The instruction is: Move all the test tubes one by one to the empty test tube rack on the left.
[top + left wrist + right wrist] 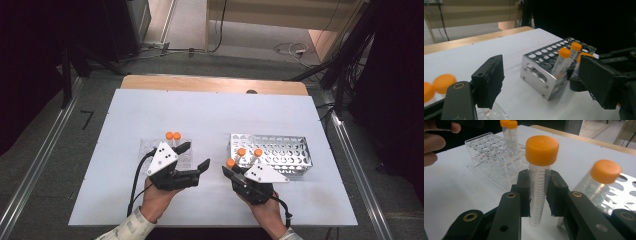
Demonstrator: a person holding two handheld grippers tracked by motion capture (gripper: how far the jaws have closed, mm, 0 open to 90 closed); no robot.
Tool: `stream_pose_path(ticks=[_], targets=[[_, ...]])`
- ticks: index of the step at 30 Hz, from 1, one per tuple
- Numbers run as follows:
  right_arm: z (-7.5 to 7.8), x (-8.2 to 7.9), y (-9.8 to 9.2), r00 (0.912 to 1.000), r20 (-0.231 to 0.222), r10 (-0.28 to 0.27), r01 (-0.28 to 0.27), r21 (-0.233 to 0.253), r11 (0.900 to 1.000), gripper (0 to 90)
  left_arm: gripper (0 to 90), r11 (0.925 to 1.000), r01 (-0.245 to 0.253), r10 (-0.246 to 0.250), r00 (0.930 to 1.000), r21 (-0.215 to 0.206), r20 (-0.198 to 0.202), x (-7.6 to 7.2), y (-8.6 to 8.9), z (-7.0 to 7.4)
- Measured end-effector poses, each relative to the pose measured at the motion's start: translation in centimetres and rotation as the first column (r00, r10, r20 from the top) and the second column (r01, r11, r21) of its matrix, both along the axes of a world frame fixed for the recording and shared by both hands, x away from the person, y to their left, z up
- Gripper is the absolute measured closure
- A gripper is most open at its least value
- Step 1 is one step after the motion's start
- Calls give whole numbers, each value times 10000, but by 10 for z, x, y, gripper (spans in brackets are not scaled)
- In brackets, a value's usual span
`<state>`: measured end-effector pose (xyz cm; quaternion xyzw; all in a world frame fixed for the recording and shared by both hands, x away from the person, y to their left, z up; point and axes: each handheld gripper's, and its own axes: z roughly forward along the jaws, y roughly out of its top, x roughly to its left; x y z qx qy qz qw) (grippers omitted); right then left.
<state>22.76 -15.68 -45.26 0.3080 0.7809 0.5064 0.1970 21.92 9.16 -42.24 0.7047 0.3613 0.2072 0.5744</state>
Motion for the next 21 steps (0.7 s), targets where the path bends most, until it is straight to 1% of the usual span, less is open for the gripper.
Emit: stream_pose_path(ticks=[2, 6, 8, 12, 15, 17, 18, 21], targets=[[0, 1, 6, 10000, -32, 89, -89, -4, 10000, 722, 219, 9998, 177, -177, 9998, 92, -24, -1, -3, -1], [1, 4, 17, 9994, -83, 339, -340, -50, 9994, 722, 249, 9988, 470, -469, 9989, 137, -51, -2, -9, -3], [1, 5, 23, 9988, -93, 475, -476, -97, 9988, 722, 279, 9979, 625, -624, 9980, 151, -69, -2, -10, -4], [0, 6, 32, 9977, -140, 656, -658, -107, 9978, 722, 364, 9961, 854, -852, 9963, 229, -91, -3, -12, -7], [0, 6, 37, 9964, -146, 832, -834, -133, 9964, 722, 444, 9949, 960, -960, 9954, 306, -31, -3, -14, -9], [0, 6, 40, 9956, -144, 922, -924, -165, 9956, 722, 499, 9948, 956, -957, 9954, 351, 19, -3, -15, -10], [0, 5, 41, 9955, -176, 936, -939, -153, 9955, 722, 528, 9946, 924, -927, 9957, 475, 46, -3, -15, -10], [0, 4, 43, 9951, -178, 973, -976, -177, 9951, 722, 611, 9943, 932, -937, 9956, 523, 71, -3, -15, -12]])
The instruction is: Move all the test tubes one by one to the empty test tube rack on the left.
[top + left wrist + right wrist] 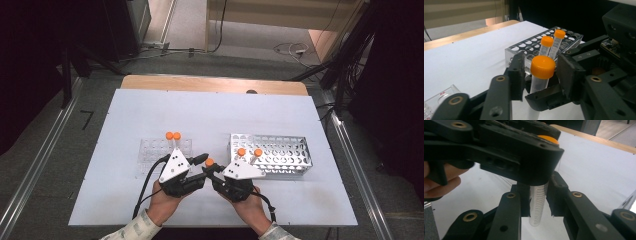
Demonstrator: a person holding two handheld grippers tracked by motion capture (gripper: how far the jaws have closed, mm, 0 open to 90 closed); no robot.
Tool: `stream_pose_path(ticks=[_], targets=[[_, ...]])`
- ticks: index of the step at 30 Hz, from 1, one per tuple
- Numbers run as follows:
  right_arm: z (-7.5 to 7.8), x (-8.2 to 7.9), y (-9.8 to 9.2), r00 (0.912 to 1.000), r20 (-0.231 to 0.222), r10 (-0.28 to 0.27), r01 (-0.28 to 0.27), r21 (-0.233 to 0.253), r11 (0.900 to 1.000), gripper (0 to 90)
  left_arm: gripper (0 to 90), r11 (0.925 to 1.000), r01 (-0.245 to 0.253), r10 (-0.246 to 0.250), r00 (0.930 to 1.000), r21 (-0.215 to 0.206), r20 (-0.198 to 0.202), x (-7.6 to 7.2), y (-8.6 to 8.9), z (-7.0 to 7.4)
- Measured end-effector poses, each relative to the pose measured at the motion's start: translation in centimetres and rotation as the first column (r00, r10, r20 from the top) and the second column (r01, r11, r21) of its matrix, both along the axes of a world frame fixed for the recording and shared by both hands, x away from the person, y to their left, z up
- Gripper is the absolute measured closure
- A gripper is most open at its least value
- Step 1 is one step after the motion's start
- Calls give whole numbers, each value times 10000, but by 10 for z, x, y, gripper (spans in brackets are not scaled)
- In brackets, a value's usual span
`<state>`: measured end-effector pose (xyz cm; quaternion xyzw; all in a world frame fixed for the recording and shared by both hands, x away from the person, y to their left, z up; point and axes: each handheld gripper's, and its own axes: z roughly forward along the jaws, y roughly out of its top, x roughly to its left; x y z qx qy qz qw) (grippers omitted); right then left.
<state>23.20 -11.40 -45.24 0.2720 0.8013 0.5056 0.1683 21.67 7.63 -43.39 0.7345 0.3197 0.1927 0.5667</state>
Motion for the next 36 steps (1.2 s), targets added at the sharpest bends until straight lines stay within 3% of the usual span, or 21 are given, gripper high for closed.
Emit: stream_pose_path(ticks=[3, 11, 12, 15, 19, 26, 36], targets=[[0, 0, 1, 10000, 22, 28, -28, 1, 10000, 722, 676, 10000, 4, -4, 10000, 23, 40, 0, 0, 0], [0, -1, 0, 10000, -36, 7, -7, 29, 10000, 716, 696, 10000, 18, -18, 10000, 30, 56, -1, 1, 1], [0, -1, 0, 10000, -16, 32, -32, 32, 10000, 701, 696, 10000, 12, -12, 10000, -31, 60, -1, 2, 1], [1, -1, -1, 9998, -156, 145, -144, 64, 9999, 522, 697, 9998, -48, 49, 10000, -173, 51, 0, 6, 4], [3, -1, -6, 9992, -366, 175, -173, 59, 9998, 371, 697, 9989, -221, 217, 9997, -420, -92, 3, 16, 9], [3, -5, -17, 9992, -387, 65, -64, 35, 10000, 296, 697, 9936, -797, 773, 9965, -799, -321, 8, 38, 20], [5, -14, -48, 9987, -400, -321, 323, 40, 9995, 284, 697, 9837, -1464, 1431, 9890, -1045, -380, 11, 65, 35]])
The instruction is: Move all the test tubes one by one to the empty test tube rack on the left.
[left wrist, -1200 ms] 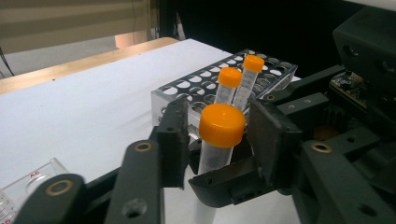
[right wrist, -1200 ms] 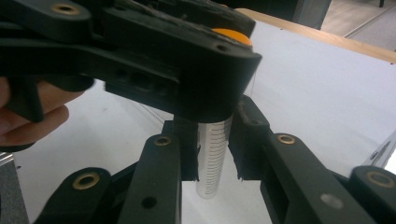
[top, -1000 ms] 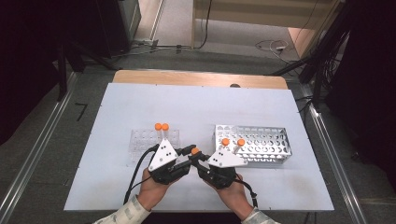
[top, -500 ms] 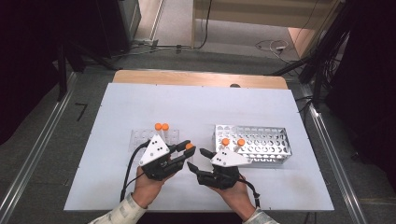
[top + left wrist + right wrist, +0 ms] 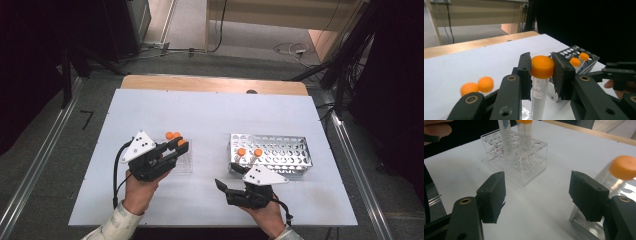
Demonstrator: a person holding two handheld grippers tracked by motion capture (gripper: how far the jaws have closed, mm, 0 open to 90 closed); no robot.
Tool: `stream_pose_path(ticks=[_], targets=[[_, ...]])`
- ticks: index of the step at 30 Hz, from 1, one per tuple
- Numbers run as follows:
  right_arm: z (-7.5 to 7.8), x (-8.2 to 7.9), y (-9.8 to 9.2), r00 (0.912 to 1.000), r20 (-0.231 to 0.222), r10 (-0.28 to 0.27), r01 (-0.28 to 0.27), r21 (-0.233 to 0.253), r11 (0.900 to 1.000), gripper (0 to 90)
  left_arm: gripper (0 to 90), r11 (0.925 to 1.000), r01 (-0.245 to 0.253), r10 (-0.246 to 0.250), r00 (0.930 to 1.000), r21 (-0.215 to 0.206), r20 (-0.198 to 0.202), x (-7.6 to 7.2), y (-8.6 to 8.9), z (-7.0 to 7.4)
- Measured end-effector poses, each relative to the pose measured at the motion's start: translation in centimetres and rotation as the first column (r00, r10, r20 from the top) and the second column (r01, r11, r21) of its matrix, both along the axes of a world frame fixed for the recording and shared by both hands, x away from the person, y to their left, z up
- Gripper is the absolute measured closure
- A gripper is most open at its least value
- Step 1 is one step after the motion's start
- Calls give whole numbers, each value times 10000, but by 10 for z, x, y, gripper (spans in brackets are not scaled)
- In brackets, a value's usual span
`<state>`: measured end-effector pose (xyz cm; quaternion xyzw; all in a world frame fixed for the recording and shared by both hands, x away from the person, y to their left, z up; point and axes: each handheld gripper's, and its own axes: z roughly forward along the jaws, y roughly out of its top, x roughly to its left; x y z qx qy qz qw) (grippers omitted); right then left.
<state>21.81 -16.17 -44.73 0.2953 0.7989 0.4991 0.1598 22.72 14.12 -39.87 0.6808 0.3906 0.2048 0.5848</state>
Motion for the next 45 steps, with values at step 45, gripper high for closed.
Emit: stream_pose_path(ticks=[45], targets=[[-5, -7, -46, 9945, -171, -1031, 1029, -104, 9946, 288, 696, 9595, -2743, 2678, 9589, 650, 932, 33, 44, -10]])
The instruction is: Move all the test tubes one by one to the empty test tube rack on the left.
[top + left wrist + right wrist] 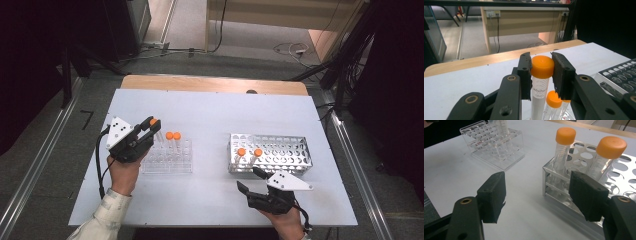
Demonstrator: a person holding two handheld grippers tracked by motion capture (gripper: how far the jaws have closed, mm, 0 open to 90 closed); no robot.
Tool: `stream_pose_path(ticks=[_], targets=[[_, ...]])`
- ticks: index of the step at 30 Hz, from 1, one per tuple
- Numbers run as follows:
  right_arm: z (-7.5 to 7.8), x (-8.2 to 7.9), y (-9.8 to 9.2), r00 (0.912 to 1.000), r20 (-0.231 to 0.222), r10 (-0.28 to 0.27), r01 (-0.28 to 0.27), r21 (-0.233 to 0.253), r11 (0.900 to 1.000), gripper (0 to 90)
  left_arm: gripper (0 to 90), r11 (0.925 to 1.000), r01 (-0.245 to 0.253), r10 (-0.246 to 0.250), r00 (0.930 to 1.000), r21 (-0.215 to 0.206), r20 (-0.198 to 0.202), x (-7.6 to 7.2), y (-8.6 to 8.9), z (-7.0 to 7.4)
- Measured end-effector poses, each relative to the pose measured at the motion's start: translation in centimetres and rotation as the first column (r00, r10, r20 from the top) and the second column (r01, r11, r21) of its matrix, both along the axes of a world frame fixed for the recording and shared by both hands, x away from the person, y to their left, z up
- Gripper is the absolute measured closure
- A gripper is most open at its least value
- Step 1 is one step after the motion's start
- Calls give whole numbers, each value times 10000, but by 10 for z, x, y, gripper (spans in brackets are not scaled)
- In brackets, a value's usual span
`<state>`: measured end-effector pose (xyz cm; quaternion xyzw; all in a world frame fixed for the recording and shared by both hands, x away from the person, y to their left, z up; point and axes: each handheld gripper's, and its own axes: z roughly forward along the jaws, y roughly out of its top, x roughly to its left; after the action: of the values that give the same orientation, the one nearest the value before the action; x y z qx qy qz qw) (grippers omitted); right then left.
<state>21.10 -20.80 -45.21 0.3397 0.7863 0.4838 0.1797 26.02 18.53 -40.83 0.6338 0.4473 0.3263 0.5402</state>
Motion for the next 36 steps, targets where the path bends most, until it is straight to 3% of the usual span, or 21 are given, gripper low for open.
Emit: stream_pose_path(ticks=[16, 24, 33, 36], targets=[[0, 0, 0, 10000, -8, -39, 39, -27, 10000, 288, 695, 9996, 4, 1, 9998, 295, -175, 2, -5, -9], [-1, 0, 1, 10000, 11, -14, 14, -104, 9999, 288, 692, 9976, -75, 100, 9993, 689, -353, 2, -11, -20], [-2, 0, 1, 10000, -22, -21, 21, -125, 9999, 288, 679, 9983, -123, 150, 9988, 568, -472, 2, -11, -26], [-2, 0, 1, 10000, -33, -9, 8, -127, 9999, 288, 635, 9989, -91, 115, 9985, 450, -530, 2, -11, -26]])
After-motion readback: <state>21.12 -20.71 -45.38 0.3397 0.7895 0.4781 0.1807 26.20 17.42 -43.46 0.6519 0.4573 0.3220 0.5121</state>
